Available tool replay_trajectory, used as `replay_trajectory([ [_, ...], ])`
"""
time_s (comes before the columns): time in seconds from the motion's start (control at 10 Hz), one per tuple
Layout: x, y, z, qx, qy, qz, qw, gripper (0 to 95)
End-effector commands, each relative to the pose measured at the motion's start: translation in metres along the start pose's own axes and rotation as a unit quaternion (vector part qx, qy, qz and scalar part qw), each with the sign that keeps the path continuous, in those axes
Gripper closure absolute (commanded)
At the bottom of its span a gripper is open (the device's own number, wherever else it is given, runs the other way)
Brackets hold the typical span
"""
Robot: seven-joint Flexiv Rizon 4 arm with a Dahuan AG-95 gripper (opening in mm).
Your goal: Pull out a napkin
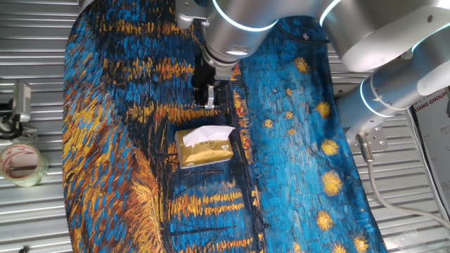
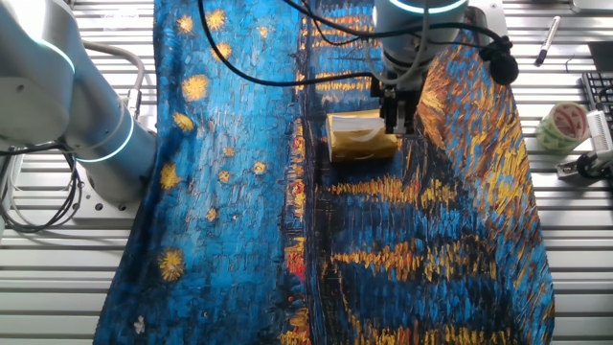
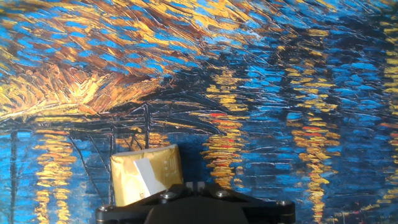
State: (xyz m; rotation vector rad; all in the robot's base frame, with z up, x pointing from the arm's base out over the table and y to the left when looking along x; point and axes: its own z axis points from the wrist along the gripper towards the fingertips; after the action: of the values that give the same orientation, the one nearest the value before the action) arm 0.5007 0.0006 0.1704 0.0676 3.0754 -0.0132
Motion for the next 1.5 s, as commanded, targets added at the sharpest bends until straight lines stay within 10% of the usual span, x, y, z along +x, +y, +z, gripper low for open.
replay_trajectory([
  [0.1,0.005,0.000,-0.002,-0.001,-0.001,0.005,1.0000,95.0],
  [1.5,0.018,0.025,0.002,0.012,-0.005,0.022,0.9997,95.0],
])
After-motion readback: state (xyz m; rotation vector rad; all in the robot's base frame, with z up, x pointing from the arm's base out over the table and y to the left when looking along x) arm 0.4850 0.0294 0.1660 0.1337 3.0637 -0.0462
